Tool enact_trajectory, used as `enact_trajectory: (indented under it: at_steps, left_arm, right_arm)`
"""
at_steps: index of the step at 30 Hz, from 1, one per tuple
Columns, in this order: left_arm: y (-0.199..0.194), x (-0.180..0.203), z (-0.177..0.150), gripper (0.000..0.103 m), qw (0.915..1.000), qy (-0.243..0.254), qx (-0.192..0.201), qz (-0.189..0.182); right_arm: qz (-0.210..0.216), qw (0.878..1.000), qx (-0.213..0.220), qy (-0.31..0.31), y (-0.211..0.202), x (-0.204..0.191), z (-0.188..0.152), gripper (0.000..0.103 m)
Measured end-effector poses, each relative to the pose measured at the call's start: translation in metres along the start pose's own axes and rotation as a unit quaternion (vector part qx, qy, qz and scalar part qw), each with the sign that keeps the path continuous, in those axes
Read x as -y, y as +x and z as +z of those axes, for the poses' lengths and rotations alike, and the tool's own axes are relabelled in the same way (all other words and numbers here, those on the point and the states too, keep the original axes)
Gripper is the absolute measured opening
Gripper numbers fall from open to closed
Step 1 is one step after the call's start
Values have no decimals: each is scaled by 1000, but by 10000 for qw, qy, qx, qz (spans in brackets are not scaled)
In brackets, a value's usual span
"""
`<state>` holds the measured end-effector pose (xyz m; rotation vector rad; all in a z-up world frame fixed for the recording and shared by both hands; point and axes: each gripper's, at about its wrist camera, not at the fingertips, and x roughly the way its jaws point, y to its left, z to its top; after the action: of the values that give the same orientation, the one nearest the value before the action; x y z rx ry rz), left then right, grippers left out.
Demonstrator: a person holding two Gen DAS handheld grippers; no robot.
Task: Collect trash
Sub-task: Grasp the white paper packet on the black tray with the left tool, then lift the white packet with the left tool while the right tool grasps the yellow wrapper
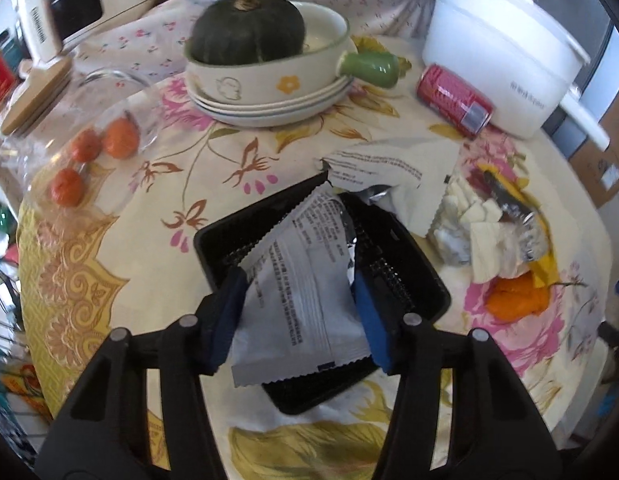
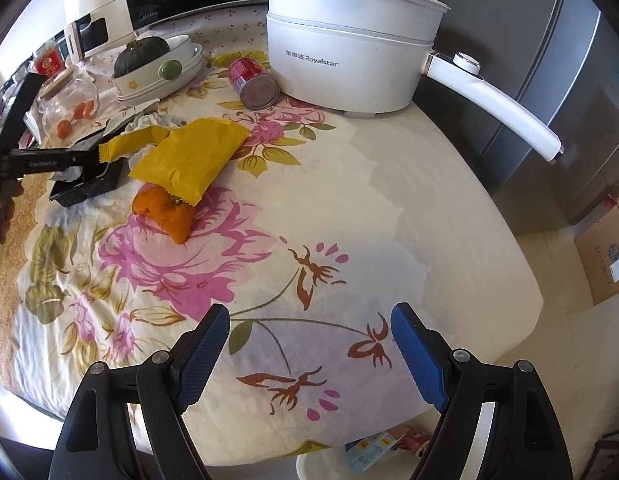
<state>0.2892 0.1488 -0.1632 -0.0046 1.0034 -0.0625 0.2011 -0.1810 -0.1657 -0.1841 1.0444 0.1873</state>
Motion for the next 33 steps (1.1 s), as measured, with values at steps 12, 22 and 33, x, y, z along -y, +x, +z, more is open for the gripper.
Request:
enact_trajectory:
  at_steps: [12,22,33]
  left_arm:
    - [-82,-2,-59,57,9929,-853,519,-651]
    - [-139,3,-113,57,9871,-1157,789,-779]
    - [-156,-41,-106,57,9745,-1643,1181,-967]
  right_arm:
    - [474,9988,-38,77,-11,-13,8,84]
    - [858,9961,-15,213,-1,-53,71,84]
    - [1082,9866,-285,1184,65,-57,131,82]
